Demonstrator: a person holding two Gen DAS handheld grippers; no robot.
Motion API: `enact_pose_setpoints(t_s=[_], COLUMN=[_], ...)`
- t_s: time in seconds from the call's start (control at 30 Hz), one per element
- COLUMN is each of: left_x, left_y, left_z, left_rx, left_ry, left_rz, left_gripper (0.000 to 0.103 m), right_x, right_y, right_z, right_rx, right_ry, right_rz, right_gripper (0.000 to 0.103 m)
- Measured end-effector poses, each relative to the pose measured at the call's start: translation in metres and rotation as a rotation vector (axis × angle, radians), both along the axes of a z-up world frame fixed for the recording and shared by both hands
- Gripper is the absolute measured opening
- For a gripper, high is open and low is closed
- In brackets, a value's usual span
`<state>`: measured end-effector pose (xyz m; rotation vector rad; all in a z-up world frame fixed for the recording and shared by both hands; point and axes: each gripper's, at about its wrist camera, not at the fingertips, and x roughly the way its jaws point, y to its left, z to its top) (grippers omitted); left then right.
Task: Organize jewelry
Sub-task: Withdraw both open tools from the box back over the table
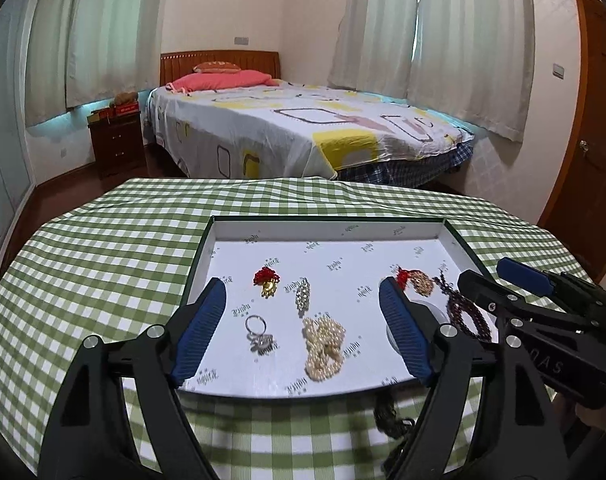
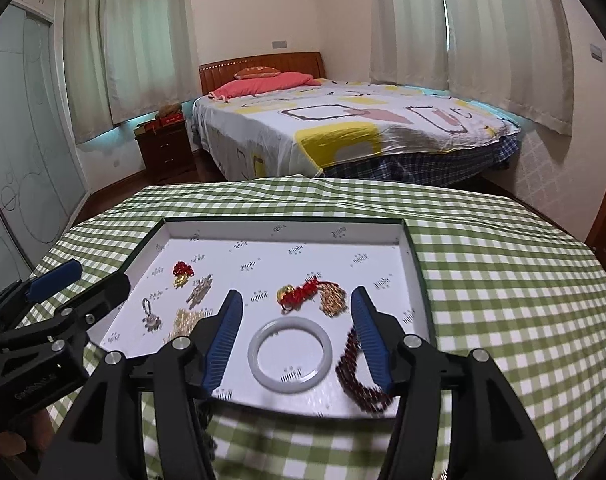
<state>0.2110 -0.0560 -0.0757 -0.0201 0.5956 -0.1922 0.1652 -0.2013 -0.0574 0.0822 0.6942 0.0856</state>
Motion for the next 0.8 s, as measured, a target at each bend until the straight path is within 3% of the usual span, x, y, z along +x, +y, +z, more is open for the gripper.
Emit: enact_pose_setpoints(t_s=[0.37, 0.8], left_x=[-0.040, -0.075], left_y=[0.003, -0.003], left_z=[-0.004, -0.032], left_rx=[0.006, 0.034], left_ry=[0.008, 0.076], left_rz=[-0.008, -0.040], left_gripper=[0.077, 0.077], right_x=[-0.045, -0.092], right_y=[-0.018, -0.046], right_z=[-0.004, -0.029], right_rx=[-0.001, 0.016], right_ry=[0.010, 0.059], right_rz=[-0.053, -0.132], right_gripper=[0.057, 0.057])
